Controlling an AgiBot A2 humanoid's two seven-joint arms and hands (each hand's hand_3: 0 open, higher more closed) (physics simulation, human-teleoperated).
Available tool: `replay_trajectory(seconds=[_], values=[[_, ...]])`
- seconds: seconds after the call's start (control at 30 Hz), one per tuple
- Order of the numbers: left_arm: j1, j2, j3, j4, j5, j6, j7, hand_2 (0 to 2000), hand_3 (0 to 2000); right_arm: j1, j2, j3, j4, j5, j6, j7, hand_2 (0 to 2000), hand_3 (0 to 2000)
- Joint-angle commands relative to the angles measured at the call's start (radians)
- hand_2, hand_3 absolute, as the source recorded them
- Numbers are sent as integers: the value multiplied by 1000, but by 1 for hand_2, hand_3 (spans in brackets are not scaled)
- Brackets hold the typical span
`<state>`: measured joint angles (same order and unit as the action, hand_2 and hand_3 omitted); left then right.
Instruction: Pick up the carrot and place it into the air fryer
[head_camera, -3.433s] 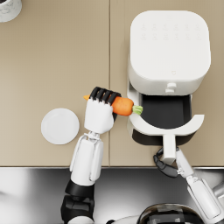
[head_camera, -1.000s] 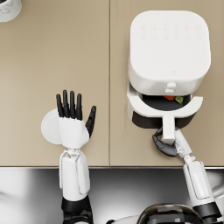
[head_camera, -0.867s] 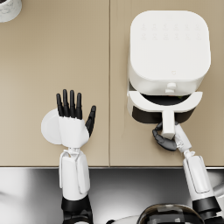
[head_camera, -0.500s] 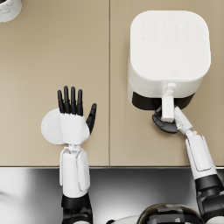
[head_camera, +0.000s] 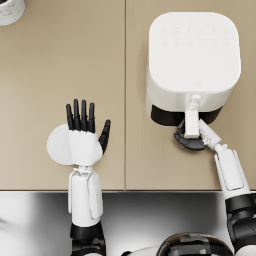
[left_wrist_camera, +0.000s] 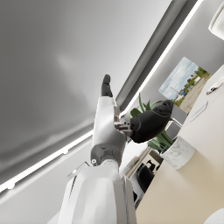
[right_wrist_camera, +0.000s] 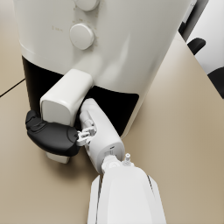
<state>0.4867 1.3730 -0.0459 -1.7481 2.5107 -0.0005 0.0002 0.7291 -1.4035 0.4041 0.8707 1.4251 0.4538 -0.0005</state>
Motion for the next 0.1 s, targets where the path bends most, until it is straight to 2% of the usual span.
replay_trajectory(seconds=[0.03,0.1], values=[[0,0,0,0,0,0,0,0,0,0,0,0,0,0,0,1,2000,2000],[0,0,0,0,0,0,0,0,0,0,0,0,0,0,-1,1,2000,2000]])
